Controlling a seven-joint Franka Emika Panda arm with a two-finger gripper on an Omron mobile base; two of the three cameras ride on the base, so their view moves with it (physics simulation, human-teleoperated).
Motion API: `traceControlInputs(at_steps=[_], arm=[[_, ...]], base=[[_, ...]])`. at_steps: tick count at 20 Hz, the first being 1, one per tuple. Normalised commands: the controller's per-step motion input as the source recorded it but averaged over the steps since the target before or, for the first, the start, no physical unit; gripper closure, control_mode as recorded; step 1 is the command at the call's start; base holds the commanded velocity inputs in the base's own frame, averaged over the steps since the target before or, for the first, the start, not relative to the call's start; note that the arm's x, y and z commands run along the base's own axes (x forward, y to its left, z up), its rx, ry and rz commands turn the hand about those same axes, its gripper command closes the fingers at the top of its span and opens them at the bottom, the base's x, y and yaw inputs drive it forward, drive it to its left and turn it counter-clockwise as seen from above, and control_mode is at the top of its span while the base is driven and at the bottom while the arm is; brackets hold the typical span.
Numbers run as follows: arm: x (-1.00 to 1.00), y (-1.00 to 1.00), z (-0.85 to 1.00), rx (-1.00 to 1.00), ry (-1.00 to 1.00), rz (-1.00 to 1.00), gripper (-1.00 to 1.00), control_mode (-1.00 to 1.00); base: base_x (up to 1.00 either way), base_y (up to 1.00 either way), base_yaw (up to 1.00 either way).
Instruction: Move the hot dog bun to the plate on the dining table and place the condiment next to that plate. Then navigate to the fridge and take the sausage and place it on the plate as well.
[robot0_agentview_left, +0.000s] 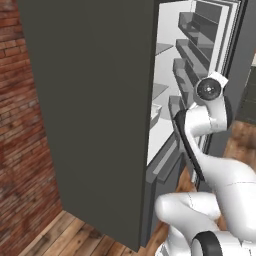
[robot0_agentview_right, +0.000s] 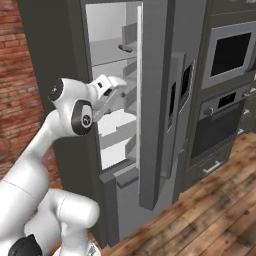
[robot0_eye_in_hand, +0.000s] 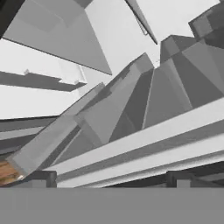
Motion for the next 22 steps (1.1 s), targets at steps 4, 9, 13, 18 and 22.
traceControlInputs(at_steps=[4,9,13,18,22], arm=[[0.70,-0.17,-0.02,0.00,0.11,-0.31,-1.00,-1.00],[0.55,-0.41,-0.09,0.00,0.01,-0.18,-1.00,-1.00],[0.35,-0.74,-0.05,0.03,0.00,-0.02,-1.00,-1.00],[0.23,-0.93,-0.10,0.09,-0.05,0.00,-1.00,-1.00],[0.18,-1.00,-0.11,0.14,-0.06,0.00,-1.00,-1.00]], base=[[0.00,0.00,0.00],[0.00,0.00,0.00],[0.00,0.00,0.00],[0.00,0.00,0.00],[0.00,0.00,0.00]])
